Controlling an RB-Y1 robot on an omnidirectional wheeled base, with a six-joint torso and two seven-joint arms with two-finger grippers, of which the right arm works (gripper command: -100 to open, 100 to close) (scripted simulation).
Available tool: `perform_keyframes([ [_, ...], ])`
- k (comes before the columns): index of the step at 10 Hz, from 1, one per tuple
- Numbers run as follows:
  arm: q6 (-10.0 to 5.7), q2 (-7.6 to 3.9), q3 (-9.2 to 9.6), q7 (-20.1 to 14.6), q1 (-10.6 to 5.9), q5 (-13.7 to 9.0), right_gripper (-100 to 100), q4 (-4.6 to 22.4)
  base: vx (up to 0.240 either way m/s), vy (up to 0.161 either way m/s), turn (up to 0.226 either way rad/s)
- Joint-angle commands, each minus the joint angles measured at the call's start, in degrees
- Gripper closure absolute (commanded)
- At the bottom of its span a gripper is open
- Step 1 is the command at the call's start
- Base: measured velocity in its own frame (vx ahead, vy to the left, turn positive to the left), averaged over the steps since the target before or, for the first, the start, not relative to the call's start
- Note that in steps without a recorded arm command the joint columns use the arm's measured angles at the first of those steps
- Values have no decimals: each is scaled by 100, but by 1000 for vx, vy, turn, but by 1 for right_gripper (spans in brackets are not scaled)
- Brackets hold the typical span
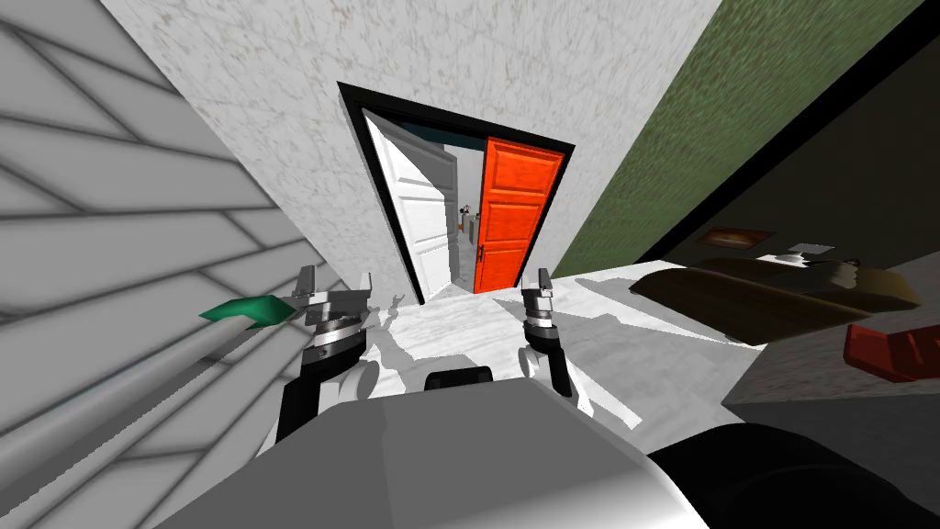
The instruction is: Push the door open
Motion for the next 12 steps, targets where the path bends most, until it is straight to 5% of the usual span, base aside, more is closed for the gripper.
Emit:
perform_keyframes([
  [1, -6, -11, 7, -16, -5, -15, -100, 19, 102, -182, -37],
  [12, -42, -72, 45, -109, -35, -99, -100, 125, 219, -131, -16],
])
